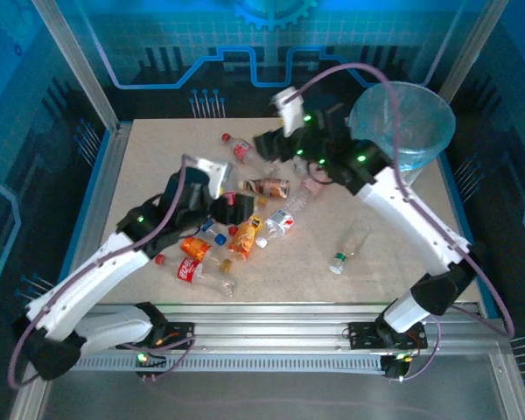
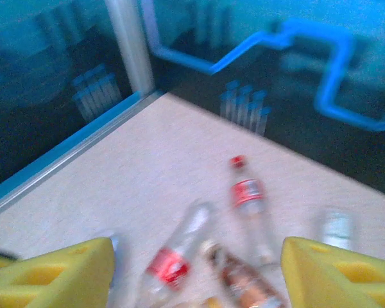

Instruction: Put the plastic bottles in the bin

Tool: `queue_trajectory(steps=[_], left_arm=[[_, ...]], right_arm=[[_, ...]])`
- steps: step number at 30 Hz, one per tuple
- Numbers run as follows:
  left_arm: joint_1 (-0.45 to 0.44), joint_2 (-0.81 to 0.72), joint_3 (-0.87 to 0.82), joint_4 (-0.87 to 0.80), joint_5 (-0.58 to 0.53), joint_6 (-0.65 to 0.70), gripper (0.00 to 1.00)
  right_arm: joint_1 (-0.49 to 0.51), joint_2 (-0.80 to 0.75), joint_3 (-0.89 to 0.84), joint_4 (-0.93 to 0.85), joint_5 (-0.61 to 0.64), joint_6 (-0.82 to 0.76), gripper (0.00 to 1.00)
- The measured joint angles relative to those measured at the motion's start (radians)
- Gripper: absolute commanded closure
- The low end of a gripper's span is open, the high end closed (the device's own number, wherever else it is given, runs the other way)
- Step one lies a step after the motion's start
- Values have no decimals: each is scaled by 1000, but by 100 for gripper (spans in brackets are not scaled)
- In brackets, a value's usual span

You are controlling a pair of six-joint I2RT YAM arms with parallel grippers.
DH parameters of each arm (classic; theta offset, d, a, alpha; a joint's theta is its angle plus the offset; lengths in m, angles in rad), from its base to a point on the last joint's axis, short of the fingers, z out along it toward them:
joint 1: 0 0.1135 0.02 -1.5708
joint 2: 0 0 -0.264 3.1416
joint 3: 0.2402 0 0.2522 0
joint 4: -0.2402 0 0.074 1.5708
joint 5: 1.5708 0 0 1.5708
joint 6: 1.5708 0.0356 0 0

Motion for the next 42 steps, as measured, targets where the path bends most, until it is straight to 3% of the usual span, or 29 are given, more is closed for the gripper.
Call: queue_trajectory(steps=[4, 7, 11, 15, 21, 28, 36, 42], left_arm=[[8, -224, -135, -134, -168, -163, 12], [40, -370, -180, -262, -294, -319, 7], [107, -441, -183, -424, -418, -487, 2], [142, -476, -193, -510, -496, -551, 1], [153, -560, -193, -555, -739, -562, 1], [153, -658, -207, -519, -940, -489, 1], [153, -708, -271, -471, -988, -364, 1], [153, -708, -329, -425, -976, -287, 1]], right_arm=[[126, 143, 52, -87, -86, -3, 35], [199, 247, 101, -142, -119, -3, 36], [280, 362, 172, -213, -139, 0, 36], [344, 469, 282, -284, -146, 4, 35], [430, 584, 371, -329, -157, 19, 33], [481, 831, 647, -402, -152, 26, 36], [483, 926, 716, -489, -121, 26, 34], [487, 919, 635, -515, -93, 26, 33]])
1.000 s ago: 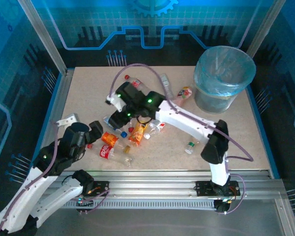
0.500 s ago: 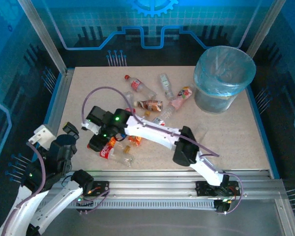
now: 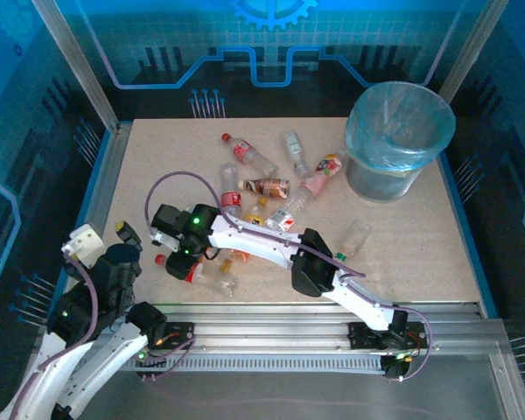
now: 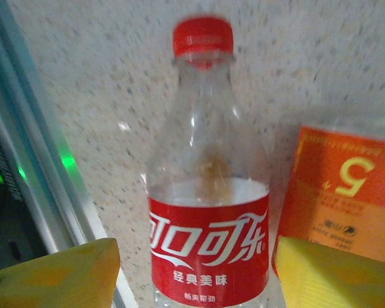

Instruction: Put the plastic bottles in the bin

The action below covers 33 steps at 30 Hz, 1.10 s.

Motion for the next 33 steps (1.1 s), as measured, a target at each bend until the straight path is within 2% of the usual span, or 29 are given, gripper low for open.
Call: queue_trajectory(steps=[11, 17, 33], left_arm=[[35, 119, -21, 60, 82, 75, 1], [70, 119, -21, 71, 122, 83, 1], [90, 108, -21, 60, 131, 81, 1]], right_arm=[[18, 0, -41, -34, 29, 0, 31], [18, 1, -40, -34, 42, 0, 28], [18, 31, -40, 1, 15, 5, 27]])
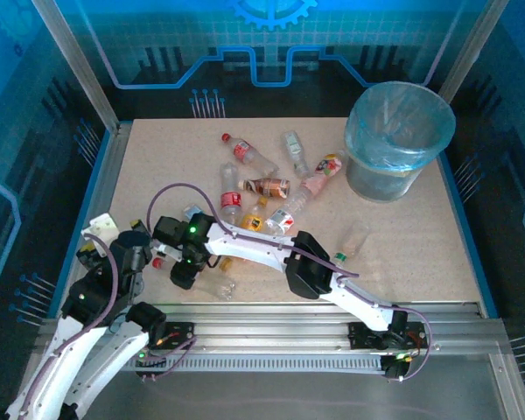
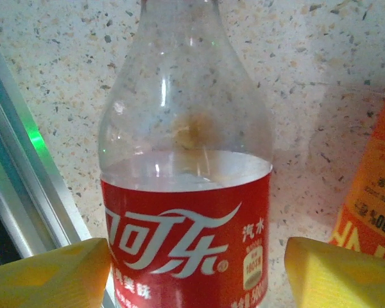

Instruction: Put the plastic bottles in the bin

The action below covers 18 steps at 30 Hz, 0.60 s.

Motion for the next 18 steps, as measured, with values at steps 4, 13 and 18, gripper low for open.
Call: queue_trajectory(steps=[4, 13, 18], left_arm=[[0, -4, 0, 8, 1, 0, 1], [1, -5, 2, 31, 5, 6, 1], [1, 1, 73, 53, 28, 77, 1]], right_arm=[[1, 22, 0, 5, 0, 3, 31], [1, 4, -32, 30, -12, 16, 46], [-15, -144, -187, 84, -59, 31, 49]])
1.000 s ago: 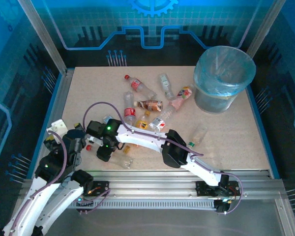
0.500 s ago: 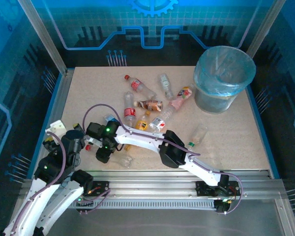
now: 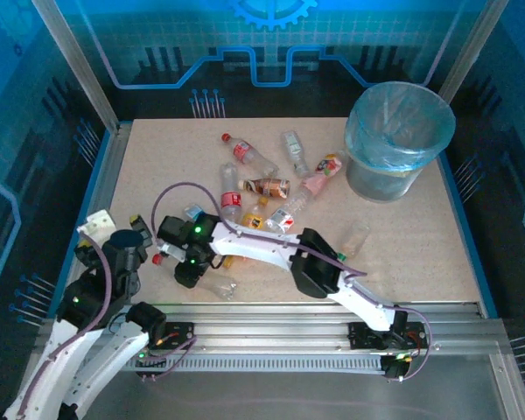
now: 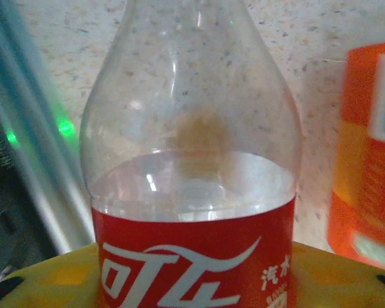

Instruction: Put the plastic bottles in the bin

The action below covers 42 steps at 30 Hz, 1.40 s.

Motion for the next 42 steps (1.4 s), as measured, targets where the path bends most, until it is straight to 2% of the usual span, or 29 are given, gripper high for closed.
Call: queue_trajectory(steps=[5, 8, 12, 16, 19, 25, 31, 37, 42], left_arm=[[1, 69, 184, 53, 44, 76, 2], [3, 119, 261, 94, 138, 113, 3], [4, 245, 341, 131, 370, 129, 4], [2, 393, 367, 223, 621, 108, 7], [-22, 492, 384, 293, 740, 94, 7], [-120, 683, 507, 404, 856, 97, 6], [-139, 797, 563, 502, 964, 112, 3], [-140, 887, 579, 562, 1055, 135, 3], [-140, 967, 618, 571, 1081, 138, 3]], right_arm=[[-47, -256, -150, 84, -1, 15, 49], [-86, -416, -217, 142, 30, 16, 52], [-175, -584, -264, 190, 113, -14, 55], [-327, -676, -275, 256, 201, -55, 57], [-449, -719, -292, 328, 270, -83, 59], [-616, -707, -229, 446, 470, -132, 60], [-745, -644, -141, 604, 662, -158, 59], [-802, -526, -100, 773, 788, -207, 56], [-810, -418, -93, 929, 900, -323, 58]])
